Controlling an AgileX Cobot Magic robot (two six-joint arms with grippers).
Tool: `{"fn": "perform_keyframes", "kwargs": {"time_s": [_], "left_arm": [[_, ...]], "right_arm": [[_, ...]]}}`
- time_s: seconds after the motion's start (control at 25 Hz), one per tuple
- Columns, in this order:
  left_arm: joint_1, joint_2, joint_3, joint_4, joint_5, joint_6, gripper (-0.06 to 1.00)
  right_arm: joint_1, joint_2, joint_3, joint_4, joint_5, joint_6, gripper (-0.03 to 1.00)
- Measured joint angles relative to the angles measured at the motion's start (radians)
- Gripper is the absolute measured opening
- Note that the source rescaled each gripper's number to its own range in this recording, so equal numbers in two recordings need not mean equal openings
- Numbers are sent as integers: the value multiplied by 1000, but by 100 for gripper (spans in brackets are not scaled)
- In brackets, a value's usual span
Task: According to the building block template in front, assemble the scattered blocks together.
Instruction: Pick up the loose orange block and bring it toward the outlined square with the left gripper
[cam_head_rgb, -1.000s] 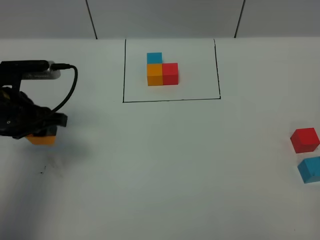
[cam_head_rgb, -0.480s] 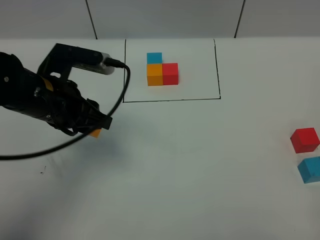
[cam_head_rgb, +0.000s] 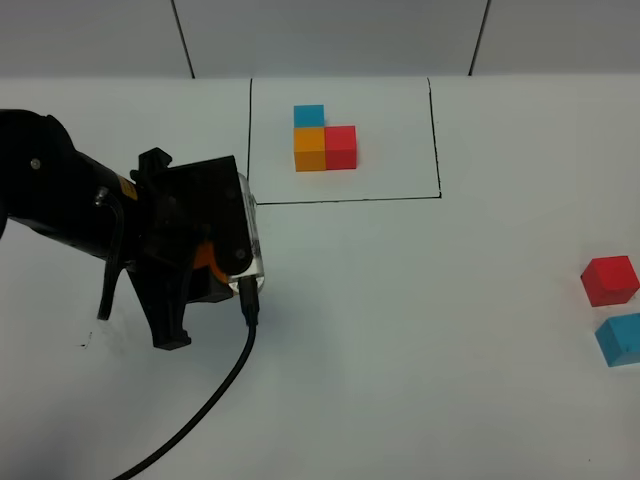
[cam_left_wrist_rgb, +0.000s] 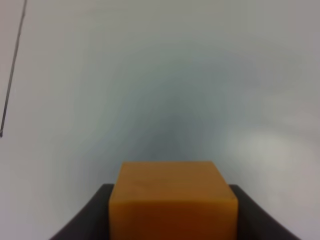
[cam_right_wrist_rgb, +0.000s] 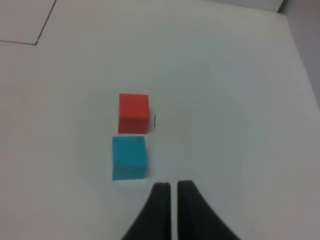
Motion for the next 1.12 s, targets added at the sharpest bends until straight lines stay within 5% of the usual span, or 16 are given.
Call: {"fn": "perform_keyframes", "kwargs": {"time_s": [0.16,1.12], "left_arm": [[0,47,0,-25,10,69,54],[-55,337,-189,50,9,75,54]], "right_arm": [[0,0,0,0,0,0,0],[0,0,0,0,0,0,0]]}}
